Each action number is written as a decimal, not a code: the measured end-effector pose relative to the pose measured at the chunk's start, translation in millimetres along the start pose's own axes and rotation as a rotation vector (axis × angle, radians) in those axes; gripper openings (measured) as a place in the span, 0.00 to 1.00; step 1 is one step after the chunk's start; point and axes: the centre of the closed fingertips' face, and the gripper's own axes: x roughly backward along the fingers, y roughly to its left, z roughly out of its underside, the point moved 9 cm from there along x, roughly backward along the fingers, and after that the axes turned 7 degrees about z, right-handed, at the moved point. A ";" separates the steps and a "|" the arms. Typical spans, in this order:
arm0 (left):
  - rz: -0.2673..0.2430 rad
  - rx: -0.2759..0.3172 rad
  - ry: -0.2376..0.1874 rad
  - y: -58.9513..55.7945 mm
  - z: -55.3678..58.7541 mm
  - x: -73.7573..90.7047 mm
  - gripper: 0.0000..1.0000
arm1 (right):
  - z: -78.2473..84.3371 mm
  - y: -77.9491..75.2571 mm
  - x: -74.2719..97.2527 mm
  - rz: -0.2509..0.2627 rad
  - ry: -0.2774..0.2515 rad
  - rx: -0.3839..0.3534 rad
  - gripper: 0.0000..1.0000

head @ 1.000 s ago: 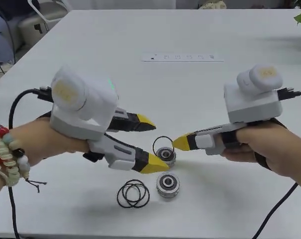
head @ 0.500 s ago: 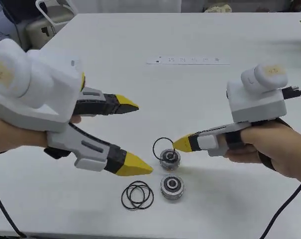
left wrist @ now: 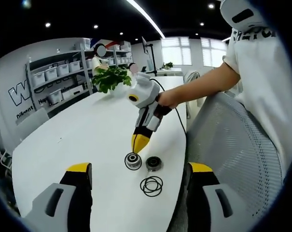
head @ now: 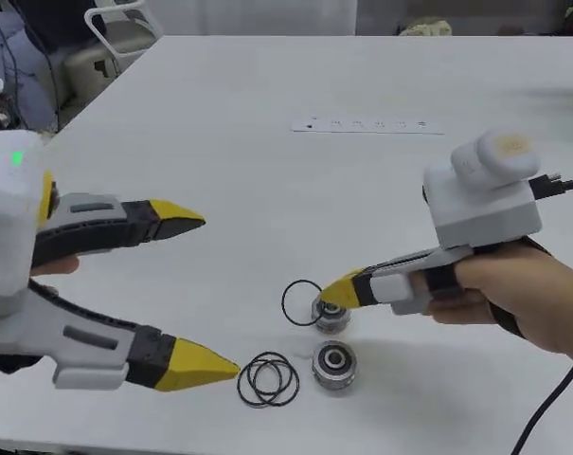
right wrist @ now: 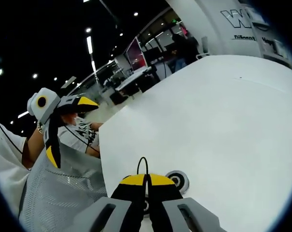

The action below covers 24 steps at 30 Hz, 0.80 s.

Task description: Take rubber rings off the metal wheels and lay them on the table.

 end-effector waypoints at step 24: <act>-0.080 0.207 -0.015 -30.2 45.8 11.5 0.98 | 17.5 20.7 -23.1 -0.096 0.139 0.067 0.00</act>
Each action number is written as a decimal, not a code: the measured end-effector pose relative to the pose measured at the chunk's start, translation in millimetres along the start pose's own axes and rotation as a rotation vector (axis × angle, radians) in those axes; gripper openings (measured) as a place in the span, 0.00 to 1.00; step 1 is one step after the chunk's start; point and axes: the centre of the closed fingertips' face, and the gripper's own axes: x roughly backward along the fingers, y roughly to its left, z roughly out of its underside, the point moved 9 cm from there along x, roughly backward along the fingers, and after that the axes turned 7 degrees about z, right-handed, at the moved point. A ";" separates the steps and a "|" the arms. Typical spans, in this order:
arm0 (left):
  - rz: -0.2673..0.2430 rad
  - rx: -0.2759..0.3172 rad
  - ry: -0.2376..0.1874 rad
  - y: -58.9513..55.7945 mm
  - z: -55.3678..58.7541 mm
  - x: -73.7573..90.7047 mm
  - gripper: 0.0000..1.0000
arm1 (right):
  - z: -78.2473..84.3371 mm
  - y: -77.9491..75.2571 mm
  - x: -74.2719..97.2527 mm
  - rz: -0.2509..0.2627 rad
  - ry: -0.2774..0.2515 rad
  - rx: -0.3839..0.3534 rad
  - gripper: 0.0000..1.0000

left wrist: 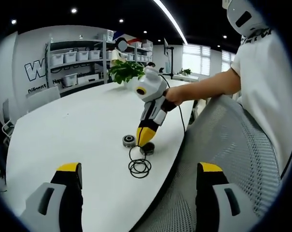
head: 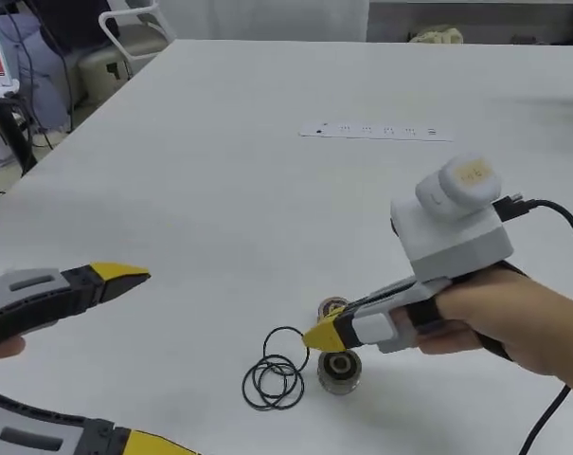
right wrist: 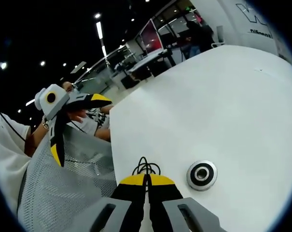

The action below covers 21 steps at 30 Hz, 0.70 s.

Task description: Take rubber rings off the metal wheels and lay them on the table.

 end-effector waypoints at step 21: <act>-0.009 0.054 -0.015 1.3 5.7 -2.3 0.94 | 7.8 -1.1 -9.9 0.065 0.062 0.105 0.01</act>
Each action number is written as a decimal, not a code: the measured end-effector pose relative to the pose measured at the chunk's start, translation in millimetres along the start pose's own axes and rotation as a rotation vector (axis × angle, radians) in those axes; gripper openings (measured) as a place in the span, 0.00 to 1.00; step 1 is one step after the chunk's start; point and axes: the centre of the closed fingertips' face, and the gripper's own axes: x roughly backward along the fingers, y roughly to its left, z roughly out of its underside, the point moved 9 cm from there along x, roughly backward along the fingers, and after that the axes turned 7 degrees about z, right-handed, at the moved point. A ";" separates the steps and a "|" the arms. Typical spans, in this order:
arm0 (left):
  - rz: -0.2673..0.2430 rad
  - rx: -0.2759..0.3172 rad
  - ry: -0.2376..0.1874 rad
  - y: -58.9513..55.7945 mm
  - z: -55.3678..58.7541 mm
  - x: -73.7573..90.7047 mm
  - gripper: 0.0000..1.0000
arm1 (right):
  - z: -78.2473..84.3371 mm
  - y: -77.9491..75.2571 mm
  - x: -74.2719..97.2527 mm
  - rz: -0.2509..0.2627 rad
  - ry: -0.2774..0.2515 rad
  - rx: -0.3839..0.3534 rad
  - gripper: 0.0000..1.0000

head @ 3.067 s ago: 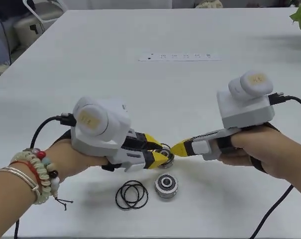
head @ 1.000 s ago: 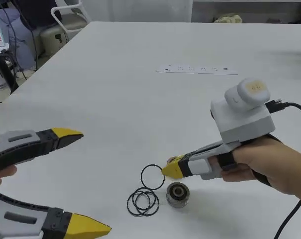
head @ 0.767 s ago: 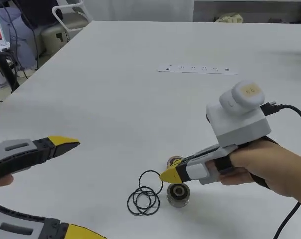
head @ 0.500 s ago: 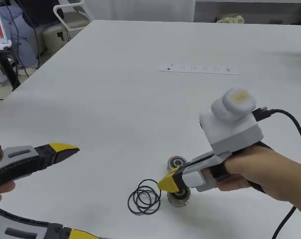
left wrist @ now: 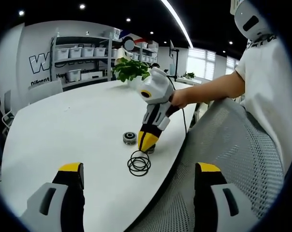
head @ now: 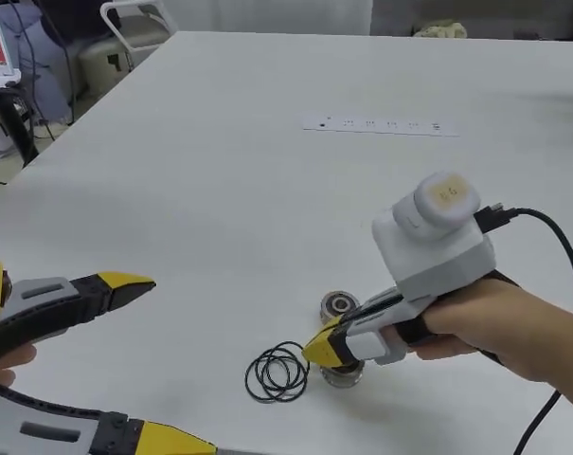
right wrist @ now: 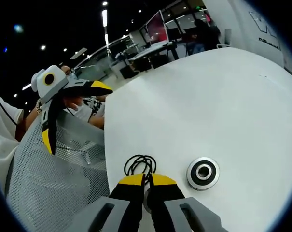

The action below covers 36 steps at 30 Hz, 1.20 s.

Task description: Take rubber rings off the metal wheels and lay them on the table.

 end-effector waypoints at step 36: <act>0.005 -0.001 -0.001 -1.3 -0.3 -0.8 0.92 | -34.0 -6.0 49.0 0.135 -0.199 0.040 0.15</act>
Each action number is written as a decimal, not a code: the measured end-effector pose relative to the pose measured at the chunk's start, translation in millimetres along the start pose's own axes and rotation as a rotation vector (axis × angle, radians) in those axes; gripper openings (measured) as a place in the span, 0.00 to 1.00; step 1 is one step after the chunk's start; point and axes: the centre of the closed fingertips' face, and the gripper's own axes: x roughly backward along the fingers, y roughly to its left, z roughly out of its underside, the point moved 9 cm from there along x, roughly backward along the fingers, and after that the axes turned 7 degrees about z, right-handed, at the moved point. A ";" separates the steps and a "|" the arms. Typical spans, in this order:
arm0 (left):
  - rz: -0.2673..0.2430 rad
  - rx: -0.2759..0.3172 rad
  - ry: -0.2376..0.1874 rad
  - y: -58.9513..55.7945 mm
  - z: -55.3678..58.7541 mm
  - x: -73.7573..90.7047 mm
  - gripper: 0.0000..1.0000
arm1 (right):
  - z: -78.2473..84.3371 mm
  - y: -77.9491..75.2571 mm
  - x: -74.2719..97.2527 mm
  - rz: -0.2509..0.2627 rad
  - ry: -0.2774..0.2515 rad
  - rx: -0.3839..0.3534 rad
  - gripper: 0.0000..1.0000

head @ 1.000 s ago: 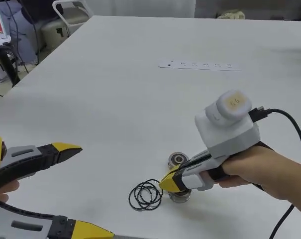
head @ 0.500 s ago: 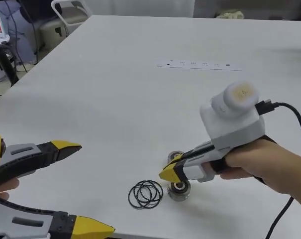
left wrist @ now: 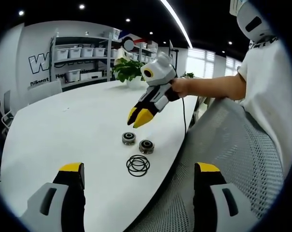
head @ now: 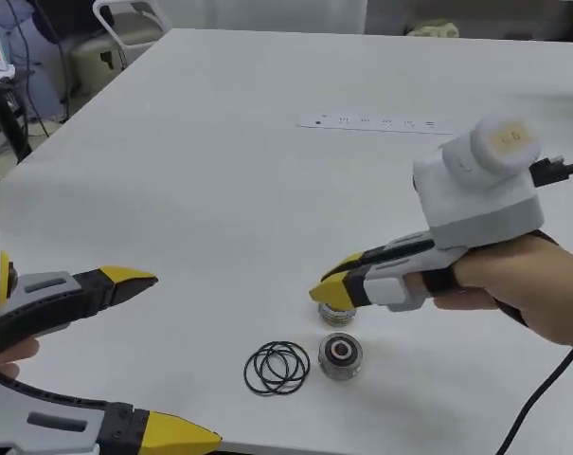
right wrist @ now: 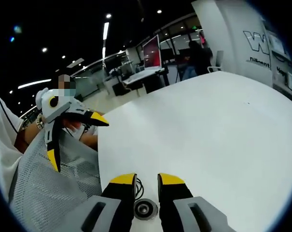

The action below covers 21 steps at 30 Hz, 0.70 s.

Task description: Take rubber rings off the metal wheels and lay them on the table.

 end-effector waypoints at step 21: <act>0.031 -0.019 -0.006 -2.3 -1.0 -0.3 0.95 | -4.2 10.5 65.7 0.092 -0.143 0.142 0.54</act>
